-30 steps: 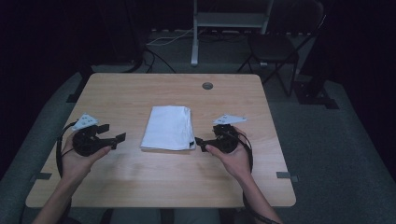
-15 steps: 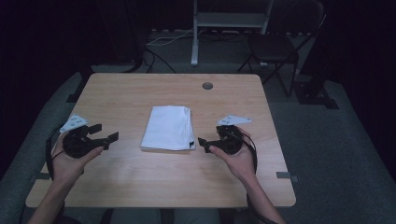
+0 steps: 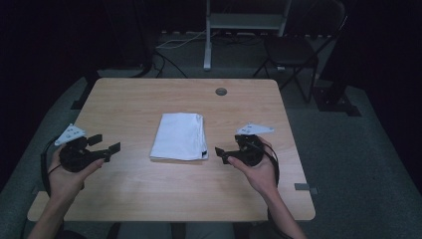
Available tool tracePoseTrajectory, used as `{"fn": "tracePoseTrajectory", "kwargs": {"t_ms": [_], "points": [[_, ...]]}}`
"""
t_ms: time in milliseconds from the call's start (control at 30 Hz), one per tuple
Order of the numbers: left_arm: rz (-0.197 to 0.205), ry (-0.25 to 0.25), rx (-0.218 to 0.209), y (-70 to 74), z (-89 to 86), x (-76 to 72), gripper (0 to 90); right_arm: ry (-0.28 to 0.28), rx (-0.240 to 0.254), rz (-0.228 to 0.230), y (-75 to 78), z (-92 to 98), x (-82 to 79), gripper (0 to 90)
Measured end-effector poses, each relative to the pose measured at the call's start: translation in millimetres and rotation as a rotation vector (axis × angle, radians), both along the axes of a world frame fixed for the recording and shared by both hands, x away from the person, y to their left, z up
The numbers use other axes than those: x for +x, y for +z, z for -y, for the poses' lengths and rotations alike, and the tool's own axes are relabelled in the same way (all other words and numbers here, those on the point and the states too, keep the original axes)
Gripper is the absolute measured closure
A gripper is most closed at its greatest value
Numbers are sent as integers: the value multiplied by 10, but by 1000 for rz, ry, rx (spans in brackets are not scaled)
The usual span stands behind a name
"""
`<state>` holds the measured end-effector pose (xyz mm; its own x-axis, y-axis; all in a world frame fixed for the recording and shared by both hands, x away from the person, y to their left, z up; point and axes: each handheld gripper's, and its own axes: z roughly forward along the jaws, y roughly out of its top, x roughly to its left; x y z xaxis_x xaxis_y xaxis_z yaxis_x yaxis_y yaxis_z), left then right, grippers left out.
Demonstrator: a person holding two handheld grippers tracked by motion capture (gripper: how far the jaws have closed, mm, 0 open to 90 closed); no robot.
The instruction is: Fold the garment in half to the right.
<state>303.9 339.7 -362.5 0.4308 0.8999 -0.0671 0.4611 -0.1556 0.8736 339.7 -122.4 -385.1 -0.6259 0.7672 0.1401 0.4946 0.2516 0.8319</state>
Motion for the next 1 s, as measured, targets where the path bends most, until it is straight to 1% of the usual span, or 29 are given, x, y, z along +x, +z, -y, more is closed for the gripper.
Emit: {"fn": "tracePoseTrajectory", "kwargs": {"t_ms": [267,467,733,1000], "points": [[5,3,1,10,-18,-32,211,-5,6,8,9,57,-36,132],[0,3,4,-7,-29,-49,211,-11,12,7,1,116,-56,132],[2,12,-4,-27,-56,-82,212,-20,24,16,23,201,-102,132],[6,24,-11,-28,-129,-135,212,-30,23,17,23,274,-148,132]]}}
